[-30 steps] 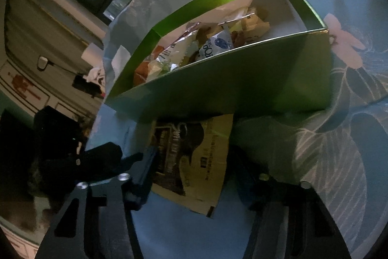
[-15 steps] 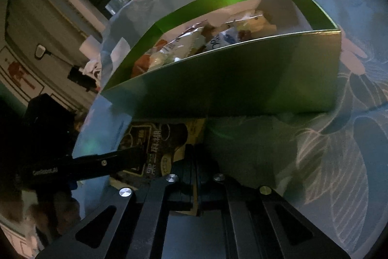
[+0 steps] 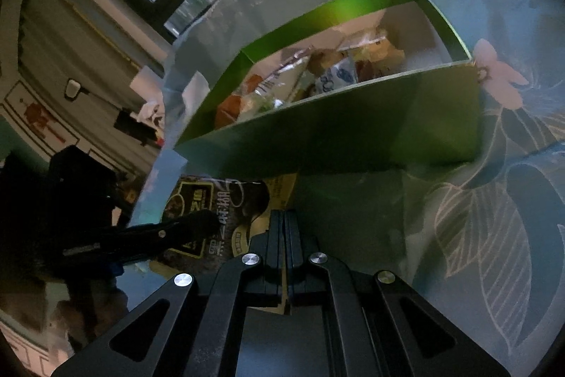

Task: Organize snacks
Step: 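Grasp the dark brown packet with the left gripper, then lift the dark brown packet with the left gripper and carry it over the box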

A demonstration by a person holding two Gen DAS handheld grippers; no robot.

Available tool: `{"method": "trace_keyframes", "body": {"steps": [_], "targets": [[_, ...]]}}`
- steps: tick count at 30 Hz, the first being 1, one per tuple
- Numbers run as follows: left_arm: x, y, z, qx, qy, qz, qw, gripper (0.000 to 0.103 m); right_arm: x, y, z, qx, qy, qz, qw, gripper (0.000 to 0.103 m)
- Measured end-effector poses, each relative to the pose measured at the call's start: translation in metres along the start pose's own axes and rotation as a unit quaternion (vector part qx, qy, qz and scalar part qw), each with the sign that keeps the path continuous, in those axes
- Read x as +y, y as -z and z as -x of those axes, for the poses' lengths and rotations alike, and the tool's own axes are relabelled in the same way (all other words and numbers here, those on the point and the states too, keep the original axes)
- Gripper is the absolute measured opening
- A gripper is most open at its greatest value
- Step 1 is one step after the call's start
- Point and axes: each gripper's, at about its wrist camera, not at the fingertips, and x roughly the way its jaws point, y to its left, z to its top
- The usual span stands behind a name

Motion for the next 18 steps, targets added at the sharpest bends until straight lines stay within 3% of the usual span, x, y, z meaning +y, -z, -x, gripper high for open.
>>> {"method": "trace_keyframes", "body": {"steps": [12,18], "targets": [[-0.019,0.002,0.015,-0.026,0.004,-0.03,0.9992,0.02,0.012,-0.004,0.024,-0.026,-0.018,0.014,0.999,0.002],[-0.036,-0.012,0.016,-0.042,0.002,-0.05,0.9979,0.02,0.016,-0.013,0.033,-0.039,-0.023,0.021,0.999,0.002]]}}
